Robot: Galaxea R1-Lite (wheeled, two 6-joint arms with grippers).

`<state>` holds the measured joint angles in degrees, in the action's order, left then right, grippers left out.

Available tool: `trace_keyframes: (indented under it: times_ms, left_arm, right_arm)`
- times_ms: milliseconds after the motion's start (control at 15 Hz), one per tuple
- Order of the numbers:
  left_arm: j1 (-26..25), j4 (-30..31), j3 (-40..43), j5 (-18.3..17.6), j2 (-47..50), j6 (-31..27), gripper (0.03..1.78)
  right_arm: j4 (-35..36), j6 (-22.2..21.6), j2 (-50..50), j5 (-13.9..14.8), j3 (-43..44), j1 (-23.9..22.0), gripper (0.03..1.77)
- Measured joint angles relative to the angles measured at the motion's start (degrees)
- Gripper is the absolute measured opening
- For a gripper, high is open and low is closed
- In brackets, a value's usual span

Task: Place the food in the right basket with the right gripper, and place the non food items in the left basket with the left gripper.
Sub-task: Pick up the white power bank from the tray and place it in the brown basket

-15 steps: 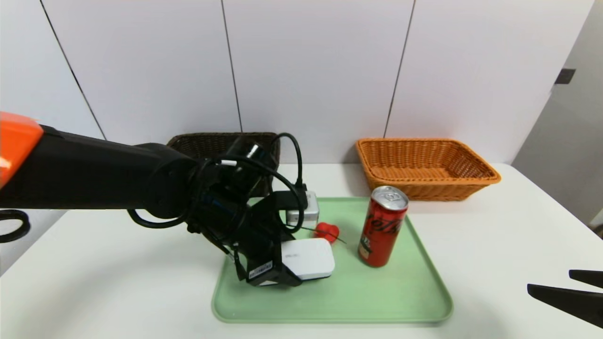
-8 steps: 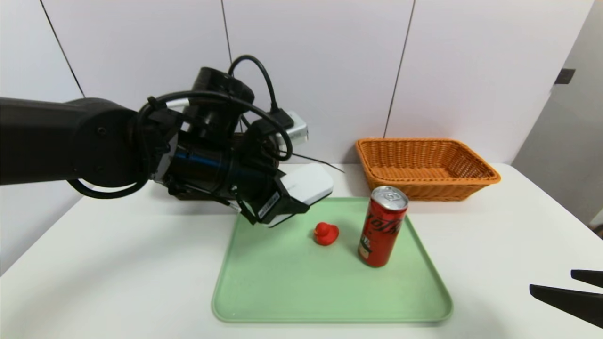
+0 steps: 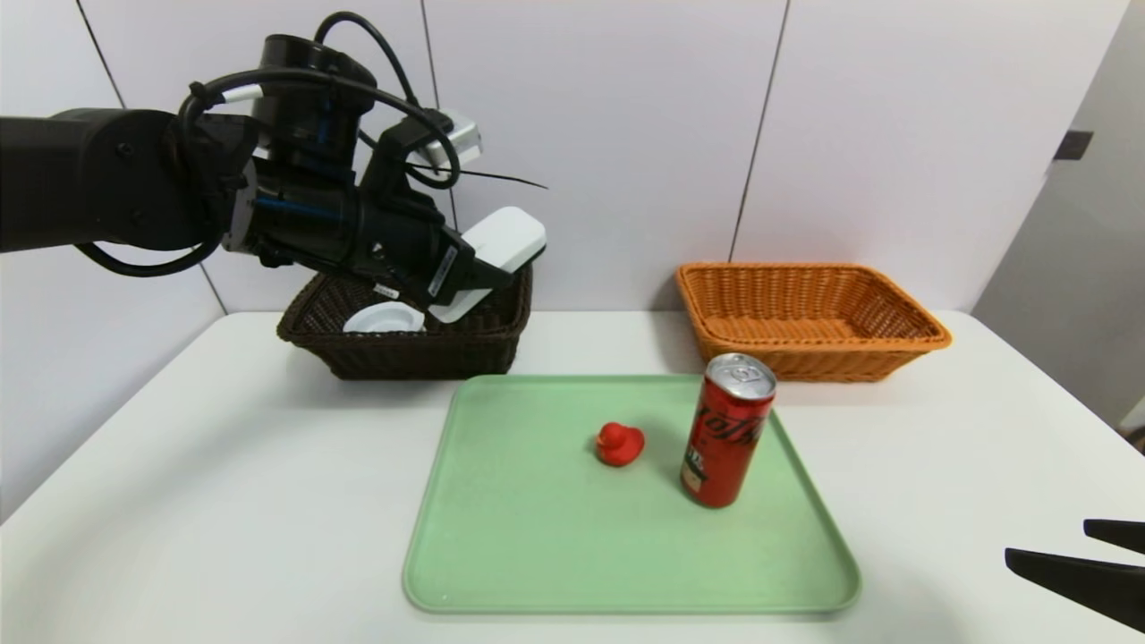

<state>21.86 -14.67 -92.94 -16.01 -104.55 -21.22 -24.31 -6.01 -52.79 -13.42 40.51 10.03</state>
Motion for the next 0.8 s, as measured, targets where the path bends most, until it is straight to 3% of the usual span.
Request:
trace_keyframes:
  times_ms: [400, 800]
  left_arm:
    - [-6.6, -0.2, -5.1, 0.6, -7.2, 1.5, 1.01]
    - [-8.4, -1.2, -11.2, 1.4, -14.7, 2.6, 1.01]
  right_arm:
    - [0.1, 0.0, -0.1, 0.0, 0.1, 0.1, 1.70]
    - [-0.2, -0.1, 0.0, 0.0, 0.0, 0.0, 1.70]
